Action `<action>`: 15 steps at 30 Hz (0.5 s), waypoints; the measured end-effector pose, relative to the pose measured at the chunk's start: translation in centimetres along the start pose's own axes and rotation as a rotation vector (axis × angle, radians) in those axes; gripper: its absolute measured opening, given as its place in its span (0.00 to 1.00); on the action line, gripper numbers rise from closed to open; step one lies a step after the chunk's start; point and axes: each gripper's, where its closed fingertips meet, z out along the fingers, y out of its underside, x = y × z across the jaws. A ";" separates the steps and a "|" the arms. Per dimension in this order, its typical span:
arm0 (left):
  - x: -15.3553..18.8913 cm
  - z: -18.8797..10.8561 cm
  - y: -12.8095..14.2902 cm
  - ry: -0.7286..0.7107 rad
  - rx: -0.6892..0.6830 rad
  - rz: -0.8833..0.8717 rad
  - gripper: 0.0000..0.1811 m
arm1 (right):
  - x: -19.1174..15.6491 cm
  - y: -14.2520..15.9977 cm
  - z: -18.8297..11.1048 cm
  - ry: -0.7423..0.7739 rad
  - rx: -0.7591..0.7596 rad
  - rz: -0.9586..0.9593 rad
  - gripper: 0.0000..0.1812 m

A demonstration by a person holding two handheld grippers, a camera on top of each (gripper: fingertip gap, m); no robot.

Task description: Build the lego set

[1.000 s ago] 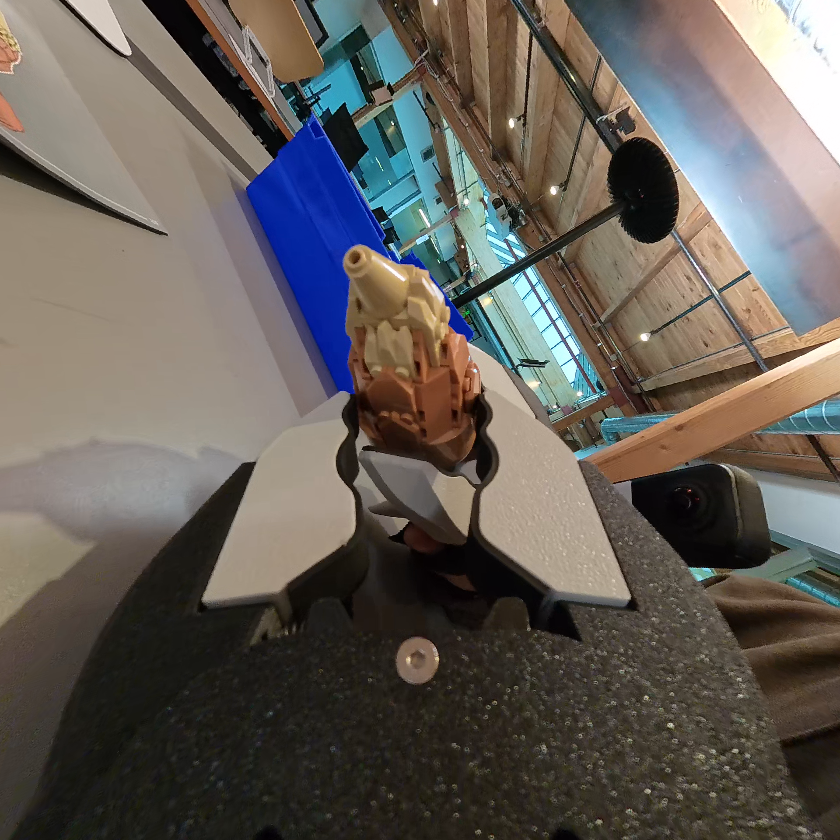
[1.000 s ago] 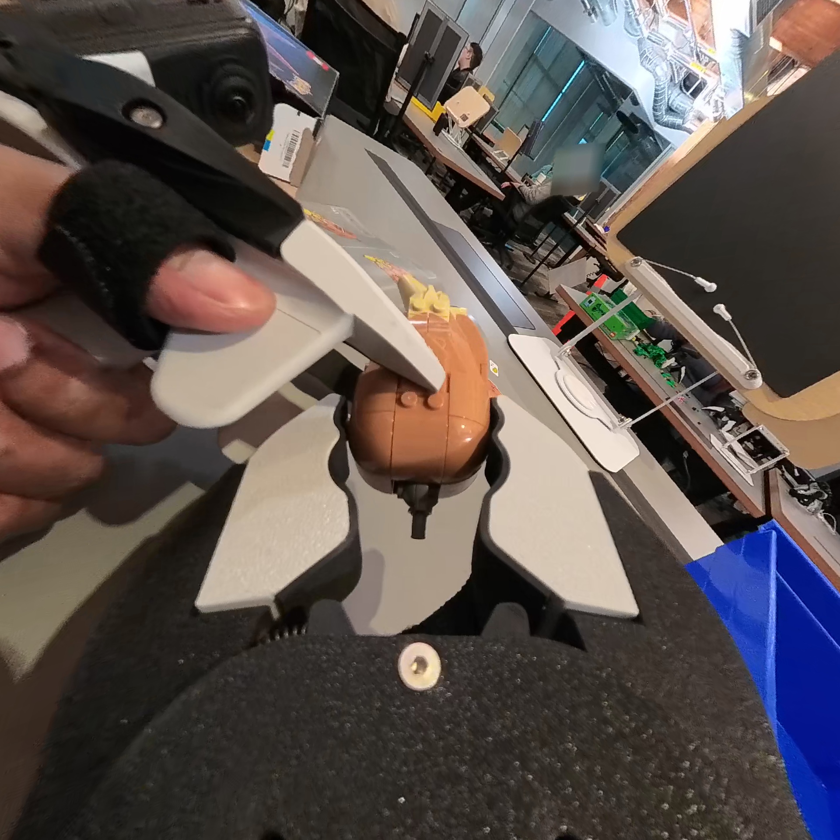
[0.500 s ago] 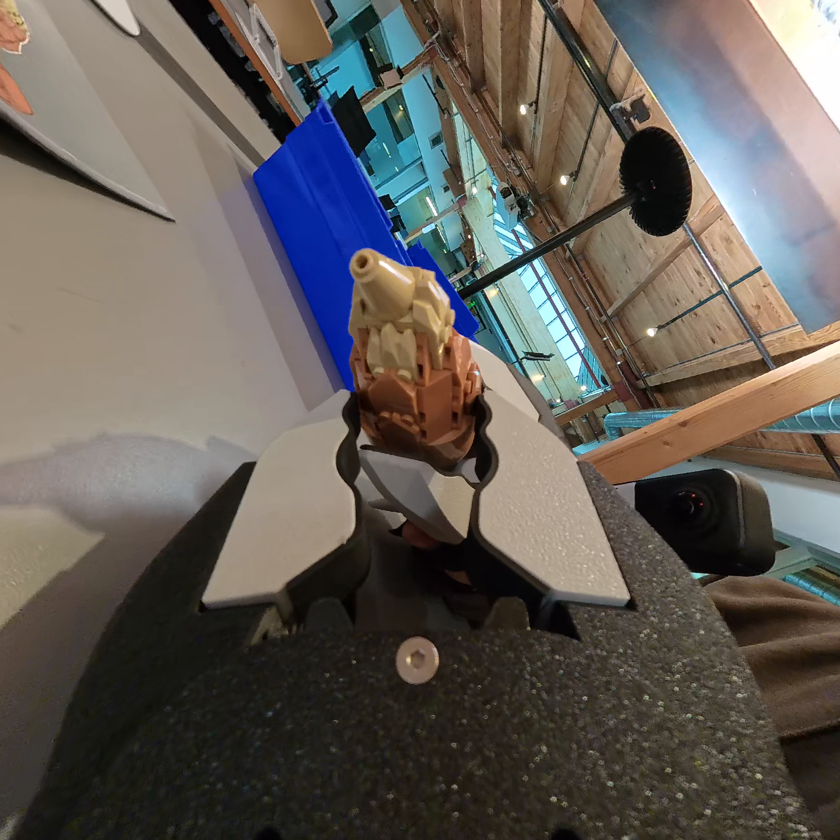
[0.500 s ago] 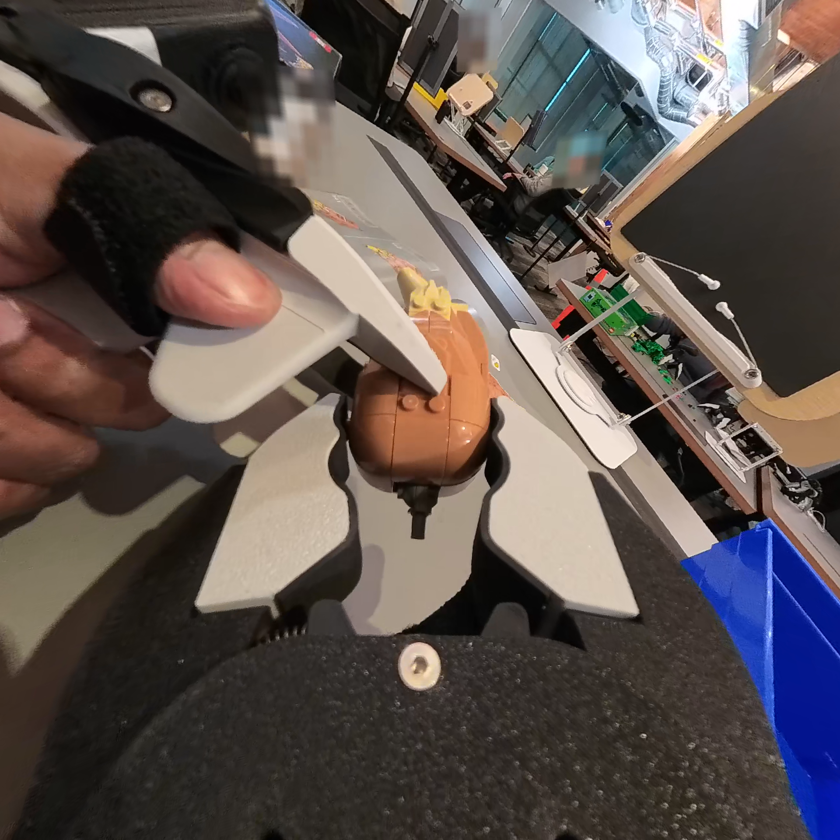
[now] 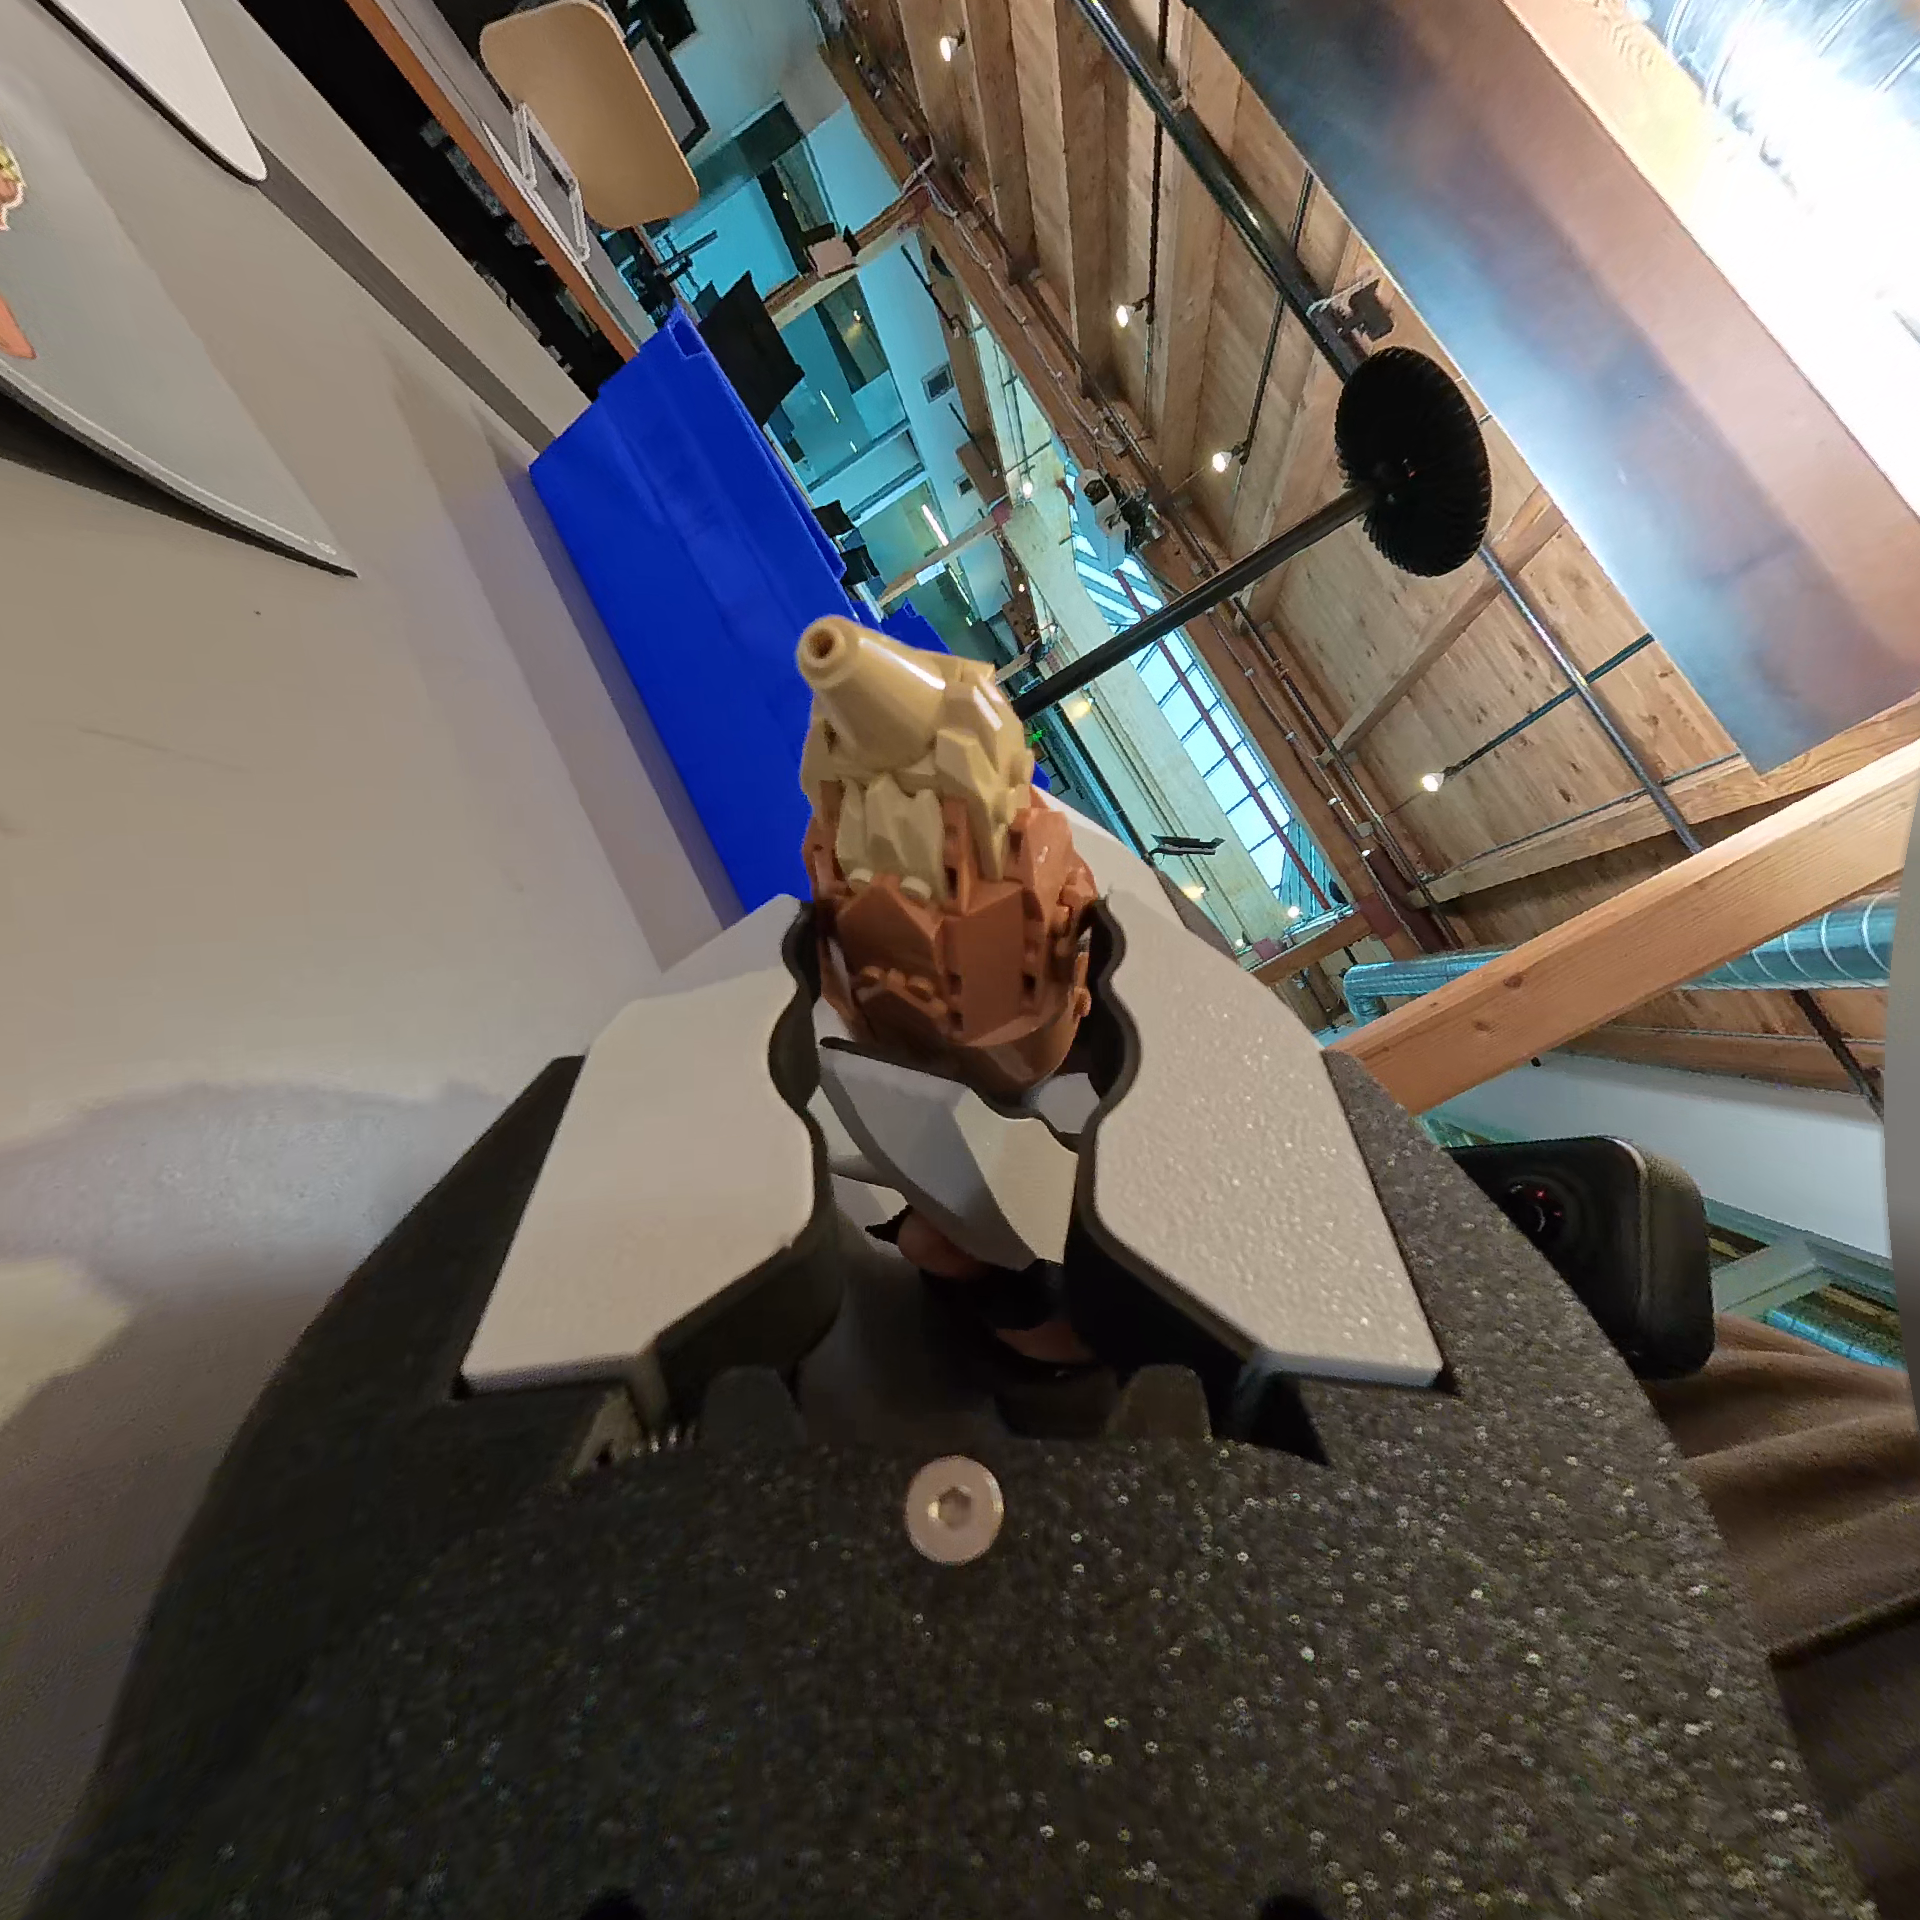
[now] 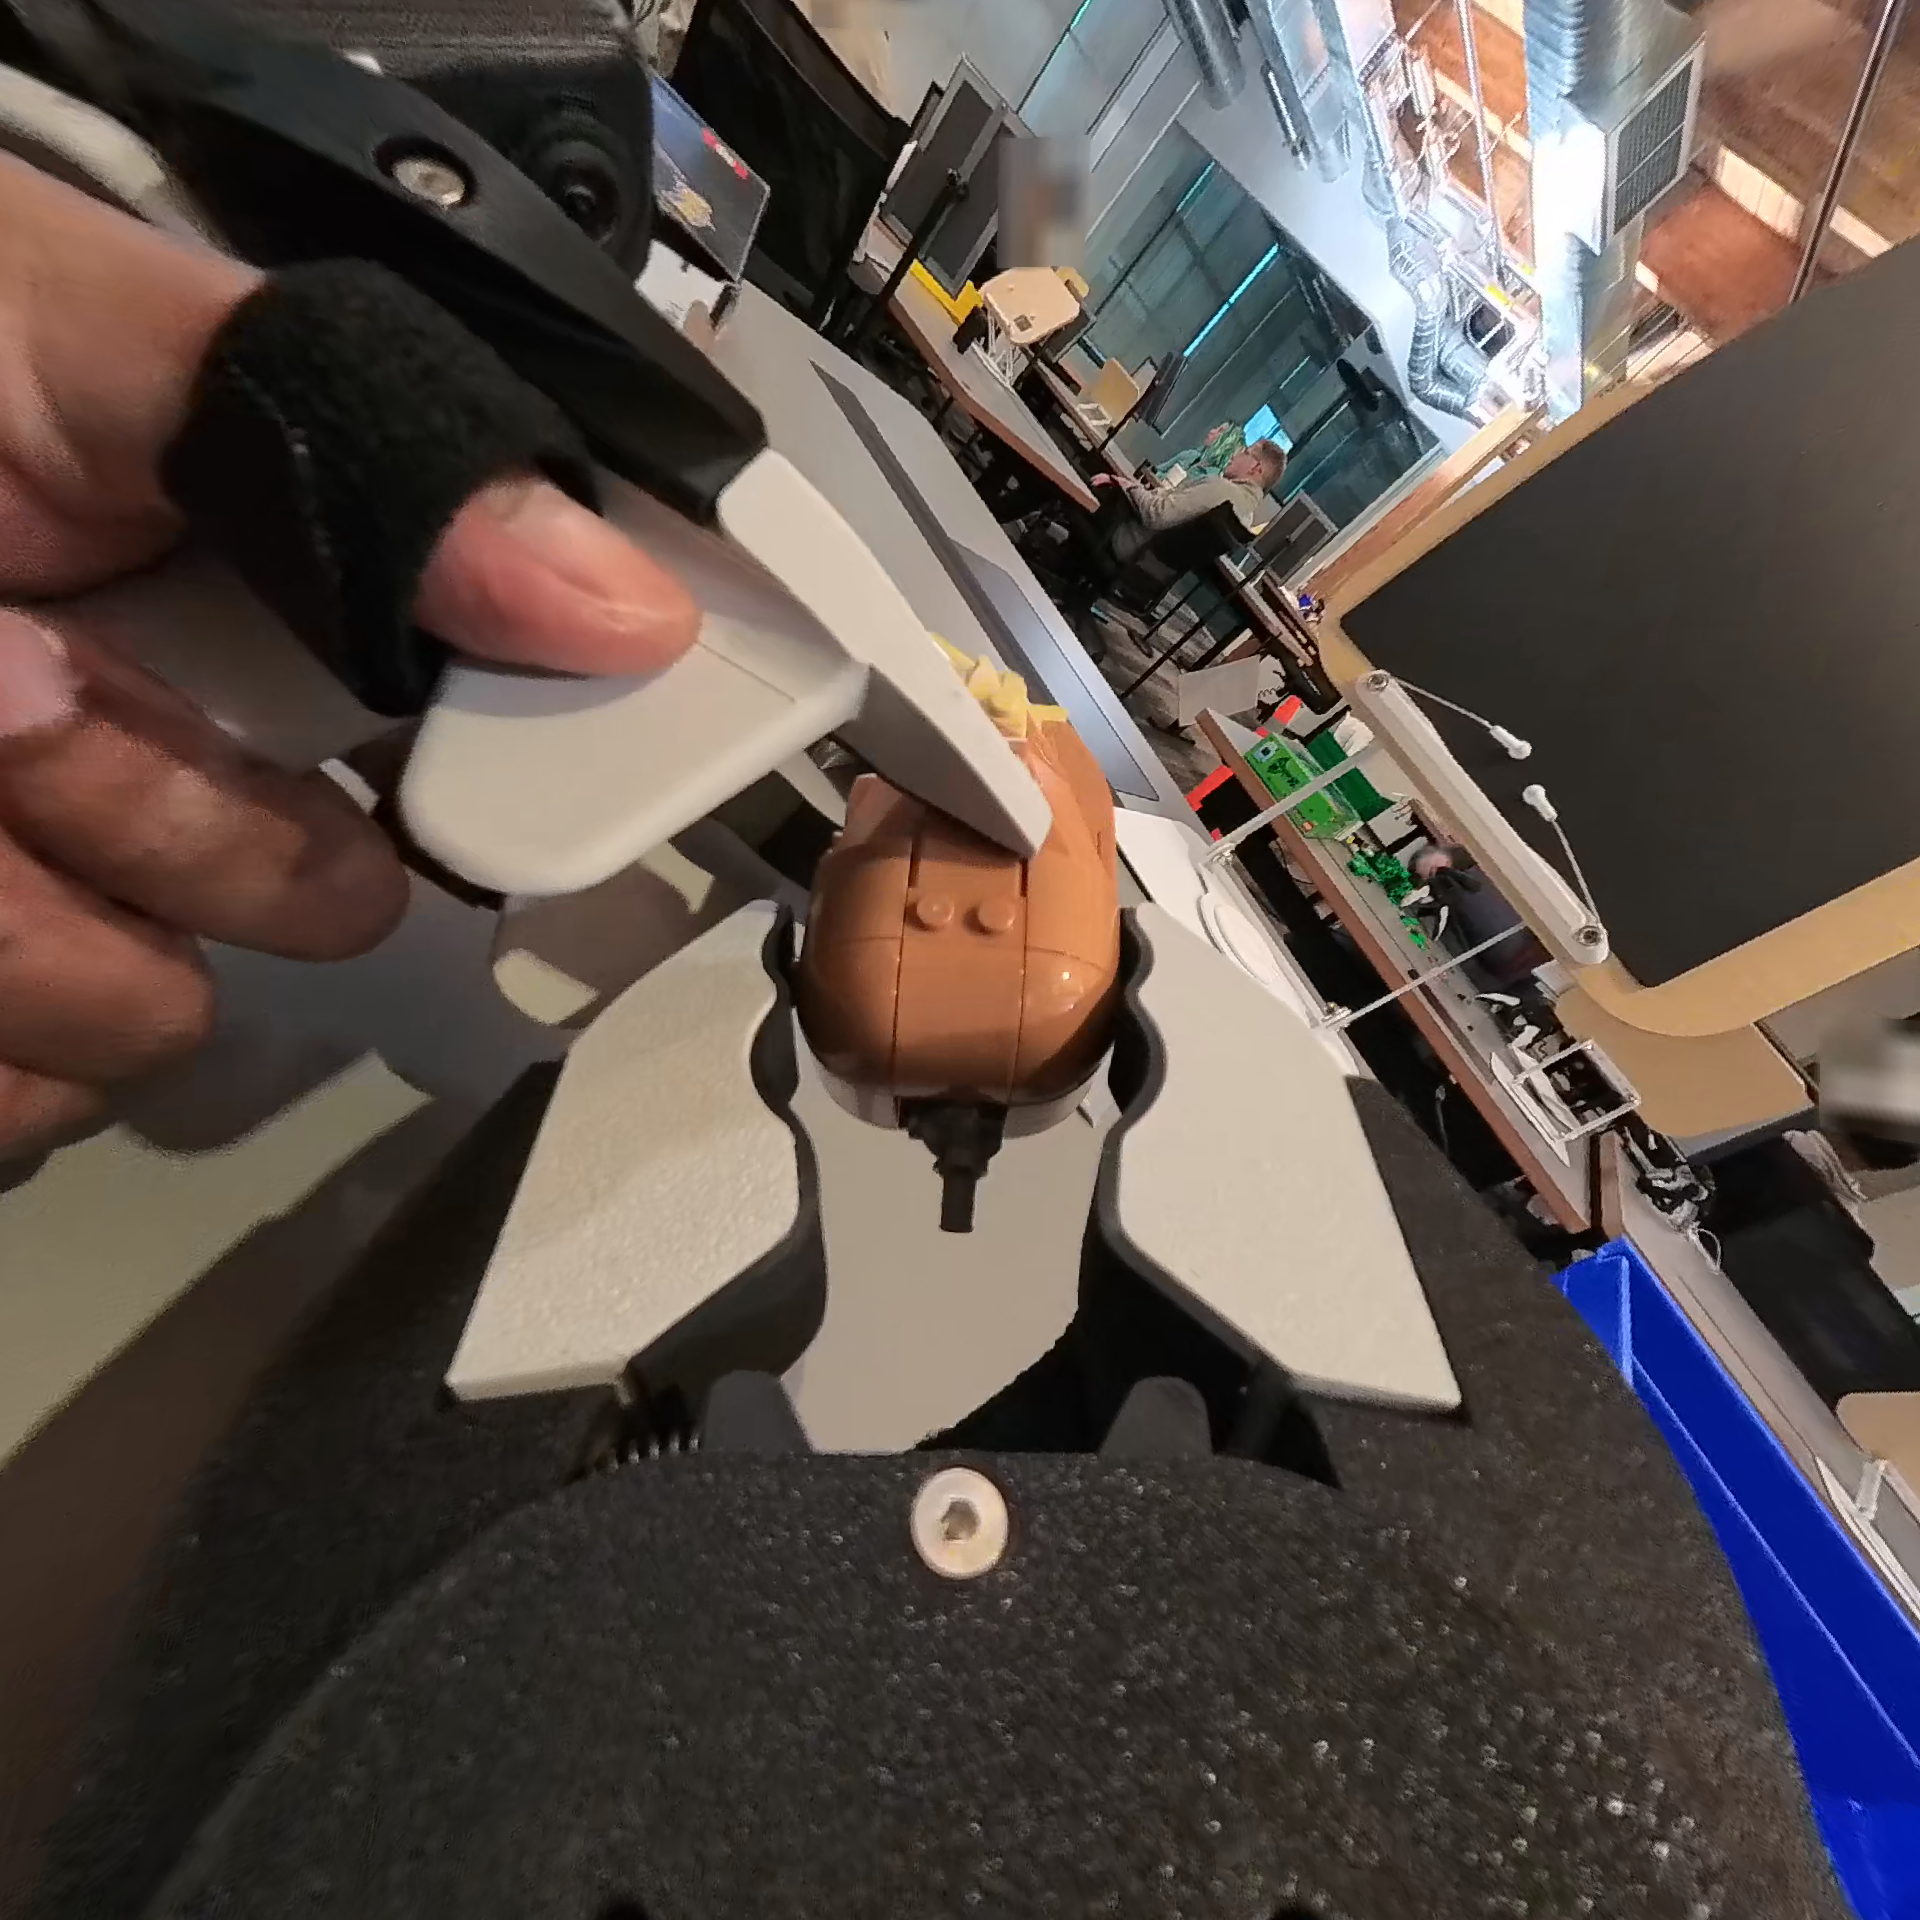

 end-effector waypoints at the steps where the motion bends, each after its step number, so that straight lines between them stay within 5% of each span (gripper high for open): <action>1: 0.0 0.0 0.0 -0.002 0.000 -0.001 0.27 | 0.0 0.0 0.0 0.001 -0.002 -0.001 0.32; 15: -0.1 -0.3 0.0 -0.015 -0.005 0.033 0.27 | -0.2 -0.1 0.0 0.004 0.013 -0.013 0.32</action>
